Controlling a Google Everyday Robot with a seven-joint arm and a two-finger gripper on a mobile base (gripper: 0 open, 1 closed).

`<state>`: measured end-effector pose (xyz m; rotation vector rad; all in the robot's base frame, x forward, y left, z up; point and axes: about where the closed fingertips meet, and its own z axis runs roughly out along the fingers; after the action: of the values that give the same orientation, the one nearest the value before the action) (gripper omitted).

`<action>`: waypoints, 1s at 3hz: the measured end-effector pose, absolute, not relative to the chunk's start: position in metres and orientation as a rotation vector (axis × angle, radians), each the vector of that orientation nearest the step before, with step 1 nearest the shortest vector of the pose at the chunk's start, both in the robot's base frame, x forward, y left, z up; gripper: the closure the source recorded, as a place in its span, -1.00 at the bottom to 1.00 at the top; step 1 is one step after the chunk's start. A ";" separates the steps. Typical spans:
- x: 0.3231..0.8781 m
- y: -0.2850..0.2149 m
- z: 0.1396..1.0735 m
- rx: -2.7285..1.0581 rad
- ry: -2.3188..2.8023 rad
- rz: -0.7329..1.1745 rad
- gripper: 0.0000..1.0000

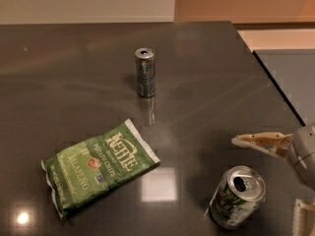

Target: Pick 7up can

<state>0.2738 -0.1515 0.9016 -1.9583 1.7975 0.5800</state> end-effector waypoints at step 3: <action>0.270 -0.124 0.891 -1.927 1.743 0.623 -0.22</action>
Offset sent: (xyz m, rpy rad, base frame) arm -0.0092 0.0336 -0.0148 0.0785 0.0118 0.0270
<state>0.2702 -0.1245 0.8913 -1.9273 1.7434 0.6226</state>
